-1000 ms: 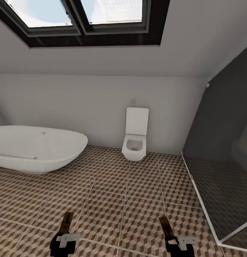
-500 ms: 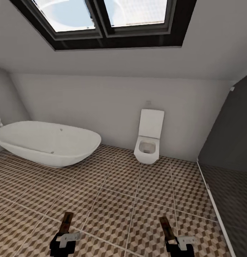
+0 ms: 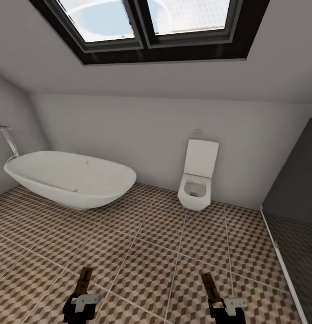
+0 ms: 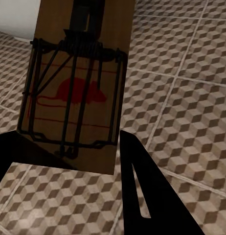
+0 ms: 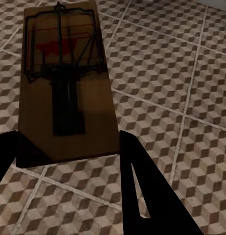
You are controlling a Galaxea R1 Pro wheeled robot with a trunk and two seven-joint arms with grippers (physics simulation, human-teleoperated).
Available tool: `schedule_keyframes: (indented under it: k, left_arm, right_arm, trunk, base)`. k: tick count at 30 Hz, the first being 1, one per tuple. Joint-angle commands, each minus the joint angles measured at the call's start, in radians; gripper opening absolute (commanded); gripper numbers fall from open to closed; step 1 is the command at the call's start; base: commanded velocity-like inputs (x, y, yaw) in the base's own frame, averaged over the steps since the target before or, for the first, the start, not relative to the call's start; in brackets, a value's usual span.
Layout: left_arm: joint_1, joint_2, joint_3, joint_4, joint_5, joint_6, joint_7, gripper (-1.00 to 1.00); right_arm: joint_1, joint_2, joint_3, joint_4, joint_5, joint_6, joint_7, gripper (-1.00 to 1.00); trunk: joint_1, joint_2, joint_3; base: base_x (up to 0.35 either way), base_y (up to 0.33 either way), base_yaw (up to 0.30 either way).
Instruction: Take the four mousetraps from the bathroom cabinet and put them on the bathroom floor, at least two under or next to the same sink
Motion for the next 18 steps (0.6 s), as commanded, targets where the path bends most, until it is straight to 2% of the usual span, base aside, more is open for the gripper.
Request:
schedule_keyframes:
  k: [1,10,18]
  left_arm:
    - [-0.001,-0.001,-0.006,0.003,-0.010,-0.001,0.014,-1.00]
    - [-0.001,-0.001,-0.006,0.003,-0.010,-0.001,0.013,-1.00]
    - [-0.001,-0.001,-0.006,0.003,-0.010,-0.001,0.014,-1.00]
  right_arm:
    - [-0.001,-0.001,0.004,0.001,-0.003,-0.003,-0.004,-1.00]
    - [-0.001,-0.001,0.004,0.001,-0.003,-0.003,-0.004,-1.00]
    - [-0.001,-0.001,0.004,0.001,-0.003,-0.003,-0.004,-1.00]
  trunk:
    - [0.001,-0.002,-0.002]
    - [0.001,-0.002,0.005]
    - [0.001,-0.002,0.014]
  base:
    - [0.001,0.000,-0.178]
    - [0.005,0.000,-0.234]
    - [0.112,0.038,-0.246]
